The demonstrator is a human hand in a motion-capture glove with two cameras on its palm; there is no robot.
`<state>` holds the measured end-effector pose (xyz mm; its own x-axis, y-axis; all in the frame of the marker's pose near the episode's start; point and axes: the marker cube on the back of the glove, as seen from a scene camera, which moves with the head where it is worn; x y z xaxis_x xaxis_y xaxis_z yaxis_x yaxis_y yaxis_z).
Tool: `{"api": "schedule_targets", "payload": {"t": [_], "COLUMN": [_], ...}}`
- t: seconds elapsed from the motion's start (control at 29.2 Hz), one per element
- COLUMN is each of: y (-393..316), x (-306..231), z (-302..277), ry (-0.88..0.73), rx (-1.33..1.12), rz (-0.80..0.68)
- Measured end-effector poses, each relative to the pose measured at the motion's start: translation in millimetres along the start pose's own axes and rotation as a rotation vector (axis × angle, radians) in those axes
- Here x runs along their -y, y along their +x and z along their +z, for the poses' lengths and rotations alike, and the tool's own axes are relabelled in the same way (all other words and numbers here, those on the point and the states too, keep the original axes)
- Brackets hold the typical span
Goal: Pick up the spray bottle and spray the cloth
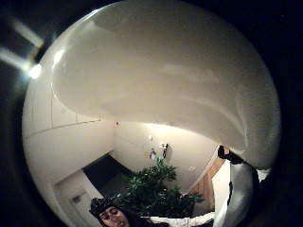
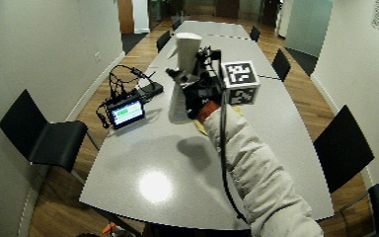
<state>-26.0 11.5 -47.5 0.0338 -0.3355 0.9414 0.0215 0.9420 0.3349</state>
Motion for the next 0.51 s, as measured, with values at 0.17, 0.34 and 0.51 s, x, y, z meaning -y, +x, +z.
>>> {"api": "schedule_targets", "payload": {"t": [0.17,0.34,0.51], "y": [24.2,35.1,43.0], "x": [-16.4,-24.7,-27.9], "z": [51.8,70.6,75.4], "ry": [-0.156,-0.21,-0.229], "rx": [0.022,0.03,0.011], "rz": [0.032,0.032,0.017]}}
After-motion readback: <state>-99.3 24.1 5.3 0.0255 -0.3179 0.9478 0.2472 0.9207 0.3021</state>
